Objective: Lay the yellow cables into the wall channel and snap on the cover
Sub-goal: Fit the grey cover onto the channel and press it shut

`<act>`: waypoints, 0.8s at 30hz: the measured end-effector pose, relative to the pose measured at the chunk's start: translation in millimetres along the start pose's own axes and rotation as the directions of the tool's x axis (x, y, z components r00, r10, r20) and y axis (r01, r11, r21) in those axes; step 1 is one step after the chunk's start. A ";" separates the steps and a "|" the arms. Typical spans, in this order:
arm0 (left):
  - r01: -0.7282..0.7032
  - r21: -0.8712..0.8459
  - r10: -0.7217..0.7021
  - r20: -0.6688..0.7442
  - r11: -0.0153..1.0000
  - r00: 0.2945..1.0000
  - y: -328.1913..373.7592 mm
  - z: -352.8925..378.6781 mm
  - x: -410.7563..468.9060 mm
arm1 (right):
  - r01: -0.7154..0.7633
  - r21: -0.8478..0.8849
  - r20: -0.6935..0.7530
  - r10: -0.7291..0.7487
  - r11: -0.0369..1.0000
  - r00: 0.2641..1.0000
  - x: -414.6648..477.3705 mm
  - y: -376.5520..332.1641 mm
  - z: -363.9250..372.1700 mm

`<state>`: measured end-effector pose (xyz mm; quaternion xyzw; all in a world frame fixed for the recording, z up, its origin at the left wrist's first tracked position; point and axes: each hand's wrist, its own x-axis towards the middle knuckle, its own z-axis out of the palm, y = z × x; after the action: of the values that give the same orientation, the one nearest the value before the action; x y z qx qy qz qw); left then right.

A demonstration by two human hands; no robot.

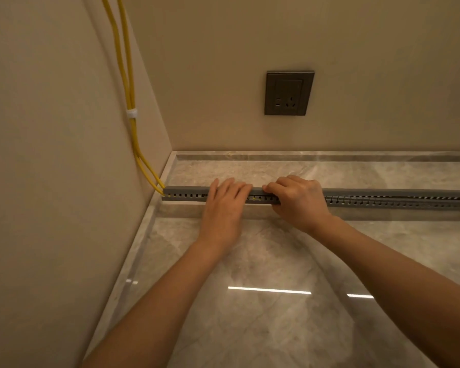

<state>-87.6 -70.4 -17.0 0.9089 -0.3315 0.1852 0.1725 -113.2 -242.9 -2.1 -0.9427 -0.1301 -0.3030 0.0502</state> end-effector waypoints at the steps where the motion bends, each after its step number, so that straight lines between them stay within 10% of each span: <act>1: -0.052 0.059 0.048 0.061 0.997 0.997 -1.2 0.5 4.4 | 0.002 0.000 0.002 -0.002 1.000 1.000 -0.4 0.0 0.2; 14: -0.415 0.315 0.374 0.185 0.853 0.909 -10.2 -10.1 23.8 | 0.164 0.022 -0.024 -0.164 0.986 0.986 -4.8 8.3 1.4; 24: -0.415 0.313 0.331 0.287 0.854 0.899 -14.0 -14.4 29.0 | 0.060 -0.001 0.078 -0.060 0.998 0.995 -19.2 31.9 -3.9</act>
<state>-60.8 -69.7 5.9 0.8574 -0.4790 0.1710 -0.0778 -121.5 -278.3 -10.7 -0.9496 -0.1596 -0.2676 0.0342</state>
